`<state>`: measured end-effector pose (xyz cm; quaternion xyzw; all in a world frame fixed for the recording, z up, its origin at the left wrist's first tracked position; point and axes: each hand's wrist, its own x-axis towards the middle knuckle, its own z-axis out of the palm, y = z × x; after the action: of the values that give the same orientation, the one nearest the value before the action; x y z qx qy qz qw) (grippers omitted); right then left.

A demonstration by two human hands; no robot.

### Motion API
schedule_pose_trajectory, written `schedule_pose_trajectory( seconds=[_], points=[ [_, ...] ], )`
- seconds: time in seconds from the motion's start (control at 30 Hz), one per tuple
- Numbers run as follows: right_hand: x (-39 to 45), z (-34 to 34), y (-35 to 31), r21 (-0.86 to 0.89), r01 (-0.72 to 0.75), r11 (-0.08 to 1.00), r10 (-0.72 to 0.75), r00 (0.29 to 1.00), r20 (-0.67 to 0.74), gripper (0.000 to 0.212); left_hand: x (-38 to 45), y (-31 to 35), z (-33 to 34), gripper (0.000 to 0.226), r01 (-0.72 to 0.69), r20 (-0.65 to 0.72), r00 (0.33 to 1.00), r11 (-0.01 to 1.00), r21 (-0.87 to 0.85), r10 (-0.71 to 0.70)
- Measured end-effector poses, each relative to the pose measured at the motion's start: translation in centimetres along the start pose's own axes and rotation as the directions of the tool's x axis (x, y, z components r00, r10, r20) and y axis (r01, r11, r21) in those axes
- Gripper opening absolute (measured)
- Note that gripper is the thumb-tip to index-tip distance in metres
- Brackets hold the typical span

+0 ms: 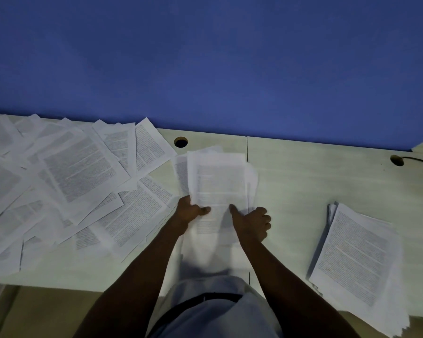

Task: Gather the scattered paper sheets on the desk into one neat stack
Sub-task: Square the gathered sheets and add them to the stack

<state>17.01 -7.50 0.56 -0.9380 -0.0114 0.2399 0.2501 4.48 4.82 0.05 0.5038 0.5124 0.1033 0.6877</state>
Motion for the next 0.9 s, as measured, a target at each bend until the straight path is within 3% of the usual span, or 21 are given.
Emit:
schedule_pose_trajectory(
  seconds=[0.1, 0.17, 0.23, 0.3, 0.37, 0.47, 0.53, 0.6, 0.67, 0.77, 0.83, 0.9],
  points=[
    [2.2, 0.4, -1.3, 0.223, 0.023, 0.975, -0.063, 0.982, 0.178, 0.112, 1.4, 1.1, -1.8, 0.052, 0.065, 0.004, 0.998, 0.979, -0.194, -0.066],
    [5.1, 1.9, -1.6, 0.307, 0.003, 0.952, -0.101, 0.947, 0.304, 0.117, 2.5, 1.8, -2.1, 0.054, 0.053, -0.065, 0.996, 0.988, -0.142, -0.063],
    [6.5, 2.4, -2.9, 0.325, 0.026, 0.945, -0.154, 0.914, 0.376, 0.104, 3.3, 2.2, -1.9, 0.054, 0.046, -0.190, 0.980, 0.997, -0.057, -0.056],
    [5.2, 1.0, -5.6, 0.279, 0.131, 0.951, -0.232, 0.900, 0.370, 0.068, 3.8, 2.6, -1.2, 0.049, 0.072, -0.346, 0.938, 0.988, 0.139, -0.020],
    [5.1, 0.9, -7.1, 0.183, 0.244, 0.952, -0.294, 0.895, 0.335, 0.043, 4.1, 3.0, -0.4, 0.048, 0.208, -0.469, 0.883, 0.888, 0.410, 0.010],
    [5.5, 1.5, -8.7, -0.111, 0.360, 0.926, -0.299, 0.883, 0.362, 0.058, 4.4, 3.9, 0.5, 0.059, 0.384, -0.565, 0.824, 0.780, 0.495, -0.047],
    [5.4, 2.0, -9.3, -0.324, 0.379, 0.867, -0.228, 0.879, 0.418, 0.078, 5.0, 4.5, 1.0, 0.077, 0.384, -0.553, 0.829, 0.799, 0.463, -0.079],
    [5.3, 2.6, -9.7, -0.378, 0.400, 0.835, -0.231, 0.878, 0.418, 0.083, 5.7, 4.9, 1.3, 0.097, 0.361, -0.525, 0.845, 0.836, 0.413, -0.106],
    [5.4, 3.1, -9.9, -0.371, 0.409, 0.834, -0.262, 0.884, 0.388, 0.087, 6.4, 5.1, 1.0, 0.103, 0.354, -0.521, 0.842, 0.871, 0.340, -0.139],
    [6.4, 3.3, -9.8, -0.213, 0.255, 0.943, -0.166, 0.917, 0.363, 0.090, 7.4, 4.6, -0.8, 0.076, 0.290, -0.469, 0.866, 0.937, 0.192, -0.172],
    [7.1, 3.1, -9.1, -0.038, 0.139, 0.990, -0.113, 0.914, 0.390, 0.082, 7.2, 4.1, -1.8, 0.054, 0.251, -0.404, 0.898, 0.956, 0.151, -0.172],
    [7.1, 3.1, -8.2, 0.078, 0.130, 0.988, -0.151, 0.894, 0.423, 0.067, 6.6, 3.8, -2.5, 0.044, 0.192, -0.347, 0.928, 0.972, 0.134, -0.136]
  ],
)
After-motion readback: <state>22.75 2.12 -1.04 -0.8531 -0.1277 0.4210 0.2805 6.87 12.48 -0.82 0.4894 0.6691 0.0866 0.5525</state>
